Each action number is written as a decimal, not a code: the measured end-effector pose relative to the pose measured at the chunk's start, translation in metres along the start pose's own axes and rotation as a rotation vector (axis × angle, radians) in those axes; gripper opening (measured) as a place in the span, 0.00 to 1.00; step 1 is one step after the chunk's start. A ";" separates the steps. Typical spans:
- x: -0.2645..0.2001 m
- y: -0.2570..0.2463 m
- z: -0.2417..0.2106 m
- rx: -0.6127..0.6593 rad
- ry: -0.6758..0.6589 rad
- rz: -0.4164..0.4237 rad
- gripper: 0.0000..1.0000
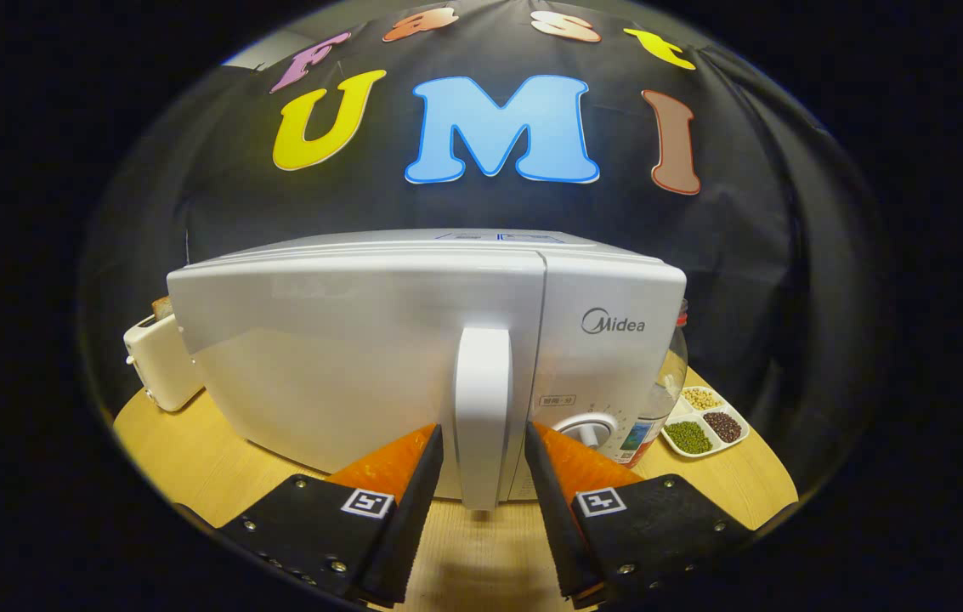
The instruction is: Open the microwave, put the food inside, and close the microwave door.
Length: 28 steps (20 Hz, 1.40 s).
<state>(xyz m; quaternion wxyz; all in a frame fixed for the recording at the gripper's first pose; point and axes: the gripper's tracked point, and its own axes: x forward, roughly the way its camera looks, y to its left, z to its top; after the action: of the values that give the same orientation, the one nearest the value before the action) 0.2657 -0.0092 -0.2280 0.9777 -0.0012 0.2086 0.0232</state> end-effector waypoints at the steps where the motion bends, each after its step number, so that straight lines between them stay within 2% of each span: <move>1: -0.003 0.000 -0.002 -0.001 0.001 -0.005 0.64; 2: -0.003 -0.002 -0.001 -0.016 -0.001 -0.012 0.63; 4: 0.000 -0.004 -0.003 -0.035 -0.007 -0.009 0.48; 5: 0.000 -0.004 -0.003 -0.026 -0.004 -0.004 0.46; 6: -0.001 -0.003 -0.004 -0.016 0.001 -0.004 0.39; 7: -0.003 -0.003 -0.003 -0.003 0.003 -0.003 0.39; 10: -0.004 -0.007 -0.006 -0.002 0.001 0.011 0.09; 14: -0.002 0.004 -0.006 -0.002 -0.007 0.066 0.09; 17: -0.007 0.002 -0.004 -0.001 -0.005 0.038 0.10; 18: -0.005 0.003 -0.006 -0.001 -0.011 0.026 0.04; 20: -0.006 0.005 -0.008 0.005 0.000 0.027 0.03; 24: -0.050 0.019 -0.023 -0.067 -0.030 0.044 0.03; 28: -0.076 0.030 -0.035 -0.022 0.007 0.062 0.03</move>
<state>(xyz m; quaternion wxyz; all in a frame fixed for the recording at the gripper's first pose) 0.1804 0.0164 -0.2285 0.9757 -0.0055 0.2118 0.0559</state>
